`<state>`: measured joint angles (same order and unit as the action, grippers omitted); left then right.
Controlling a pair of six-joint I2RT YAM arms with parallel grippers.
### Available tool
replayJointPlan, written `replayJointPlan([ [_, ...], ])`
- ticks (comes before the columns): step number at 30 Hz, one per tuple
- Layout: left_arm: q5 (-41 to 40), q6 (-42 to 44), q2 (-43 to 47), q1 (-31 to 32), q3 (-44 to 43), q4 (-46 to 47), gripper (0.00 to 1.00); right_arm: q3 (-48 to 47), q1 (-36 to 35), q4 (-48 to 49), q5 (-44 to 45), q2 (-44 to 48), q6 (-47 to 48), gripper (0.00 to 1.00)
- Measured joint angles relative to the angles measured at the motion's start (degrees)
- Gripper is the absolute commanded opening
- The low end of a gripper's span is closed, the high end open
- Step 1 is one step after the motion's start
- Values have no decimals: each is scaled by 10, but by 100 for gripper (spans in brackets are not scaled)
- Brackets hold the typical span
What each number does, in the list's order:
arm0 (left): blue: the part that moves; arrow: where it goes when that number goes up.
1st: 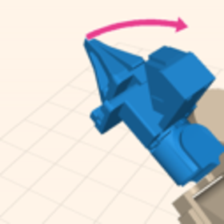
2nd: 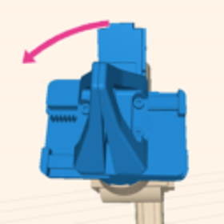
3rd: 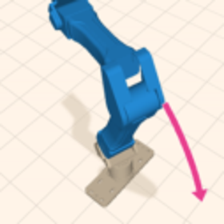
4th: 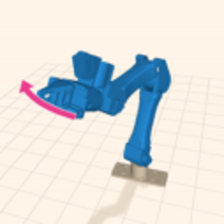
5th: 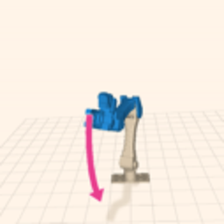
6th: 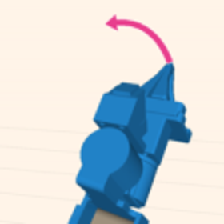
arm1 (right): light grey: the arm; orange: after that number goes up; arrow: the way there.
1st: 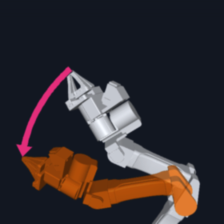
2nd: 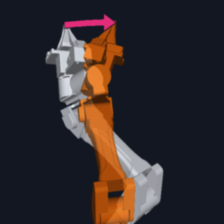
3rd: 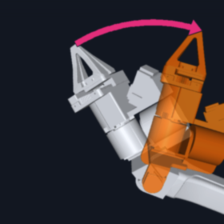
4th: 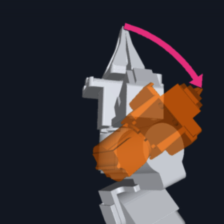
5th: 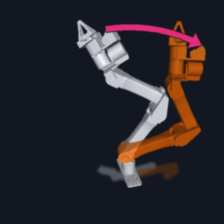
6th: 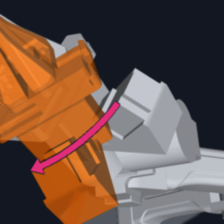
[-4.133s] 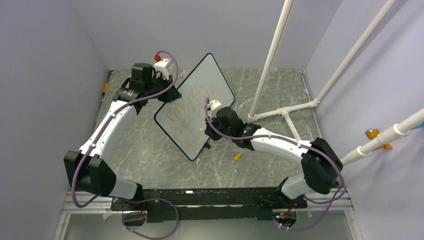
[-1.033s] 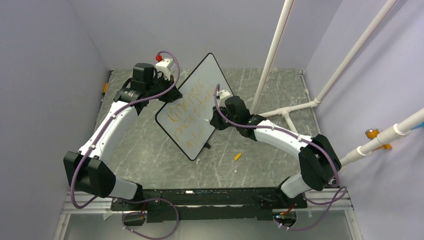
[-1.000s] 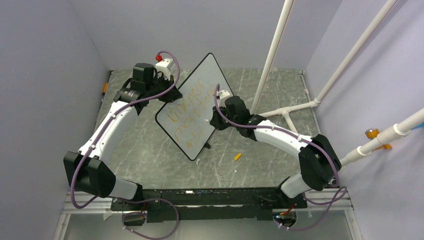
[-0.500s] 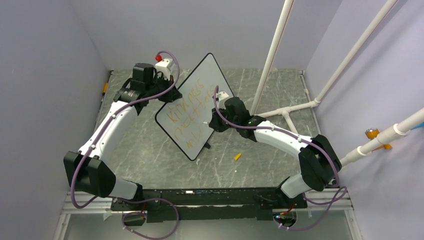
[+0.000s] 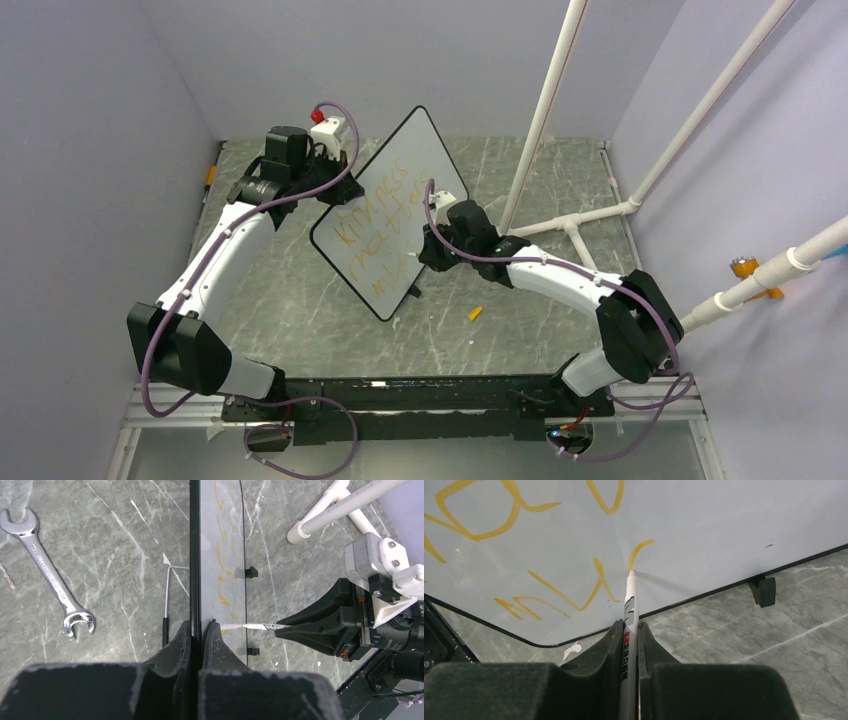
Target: Write a sentence on the whiteboard
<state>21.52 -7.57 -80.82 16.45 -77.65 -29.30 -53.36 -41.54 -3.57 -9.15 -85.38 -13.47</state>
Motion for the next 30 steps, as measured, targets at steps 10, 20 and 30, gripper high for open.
replayJointPlan([
  [10, -4, 0, 0, 3, 0, 2, 0, -21, -4, -33, 32, -8, 6, 0],
  [20, -4, 0, 1, 3, 0, 3, 0, -52, -5, -42, 63, -13, 17, 0],
  [30, -7, 0, 1, 5, -1, 3, 0, -54, -5, -52, 78, 30, 20, 0],
])
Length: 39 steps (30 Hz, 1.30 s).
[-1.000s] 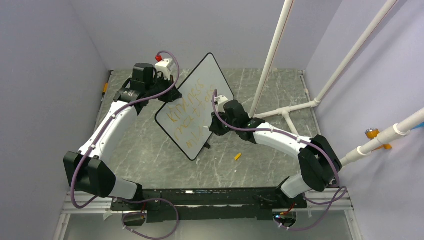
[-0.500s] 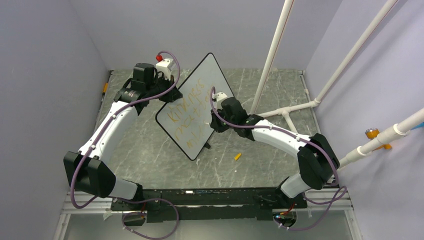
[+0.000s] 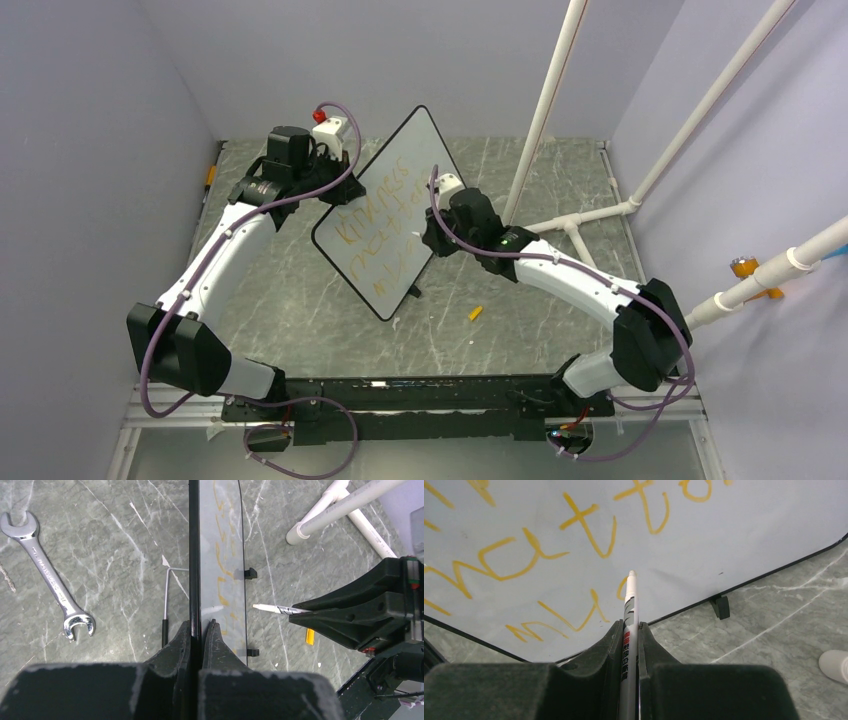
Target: Write a sentence on the whiteboard
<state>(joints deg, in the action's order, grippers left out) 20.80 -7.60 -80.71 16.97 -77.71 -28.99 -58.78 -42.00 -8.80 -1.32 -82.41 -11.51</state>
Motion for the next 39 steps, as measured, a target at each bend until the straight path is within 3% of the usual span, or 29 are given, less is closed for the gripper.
replayJointPlan([
  [20, -5, 0, 2, 2, 0, -1, 0, -51, 2, -2, 0, -53, 0, 0],
  [39, -9, 0, 3, 2, 0, -4, 0, -15, 10, 2, -1, -58, -2, 0],
])
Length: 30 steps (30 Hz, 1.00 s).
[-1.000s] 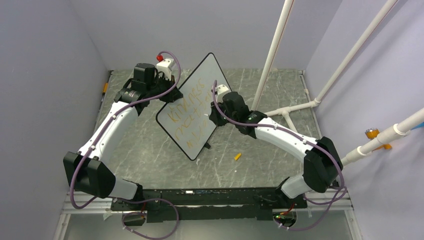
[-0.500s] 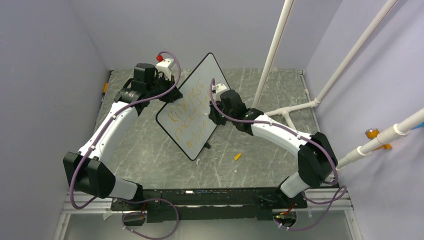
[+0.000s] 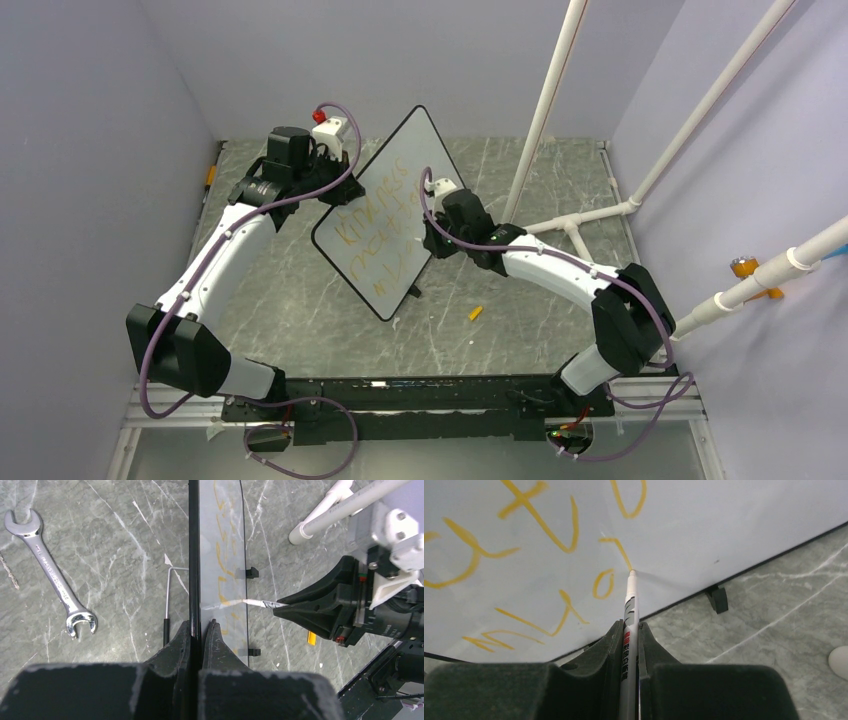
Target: Write a sentence on the whiteboard
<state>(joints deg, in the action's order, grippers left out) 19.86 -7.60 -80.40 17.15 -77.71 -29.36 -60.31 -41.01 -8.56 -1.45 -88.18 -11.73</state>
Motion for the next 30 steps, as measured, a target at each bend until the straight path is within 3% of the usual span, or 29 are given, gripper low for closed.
replayJointPlan([
  [16, 0, 0, 1, 2, 0, 0, 0, 43, 0, 0, -5, 1, -9, 0],
  [30, -3, 0, 2, 4, 0, 0, 0, -11, 0, -10, 0, 1, -6, 0],
])
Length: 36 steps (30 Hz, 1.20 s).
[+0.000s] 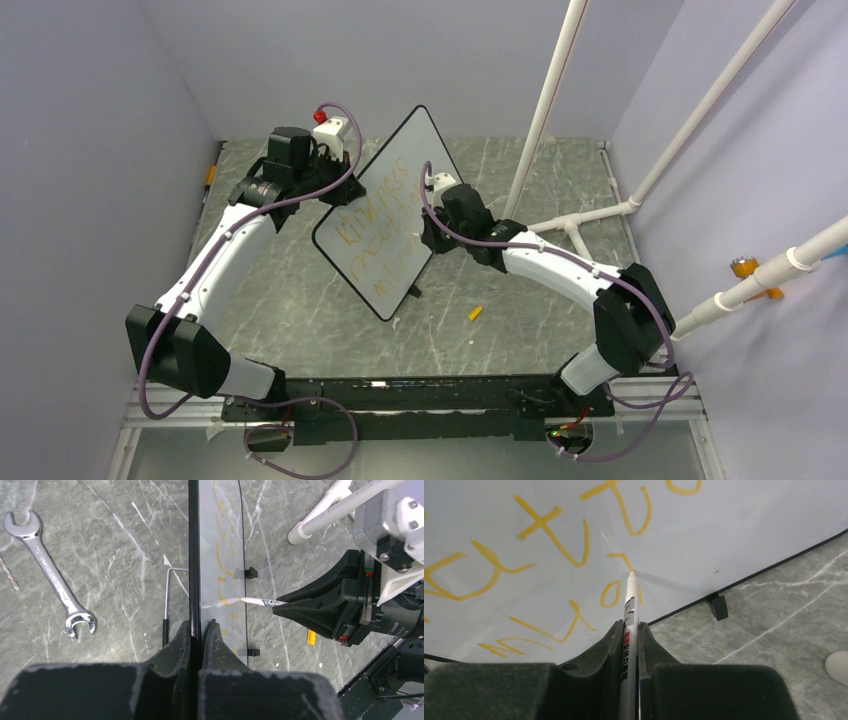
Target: Write a sentence on the whiteboard
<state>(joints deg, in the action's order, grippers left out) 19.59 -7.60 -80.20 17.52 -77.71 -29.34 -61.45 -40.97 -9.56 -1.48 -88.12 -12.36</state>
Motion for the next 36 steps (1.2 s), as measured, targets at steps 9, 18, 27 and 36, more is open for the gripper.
replayJointPlan([
  [9, -3, 0, 0, 0, 0, -1, 0, -32, 0, -12, 15, -12, 3, 0],
  [18, -3, 0, 0, 1, 0, -1, 0, -42, 9, -16, 32, -23, 2, 0],
  [27, -4, 0, 0, 1, 0, -1, 0, -41, 14, -16, 32, -26, 1, 0],
  [36, -4, 0, 0, 1, 0, -1, 0, -10, 16, -11, 31, -26, -2, 0],
])
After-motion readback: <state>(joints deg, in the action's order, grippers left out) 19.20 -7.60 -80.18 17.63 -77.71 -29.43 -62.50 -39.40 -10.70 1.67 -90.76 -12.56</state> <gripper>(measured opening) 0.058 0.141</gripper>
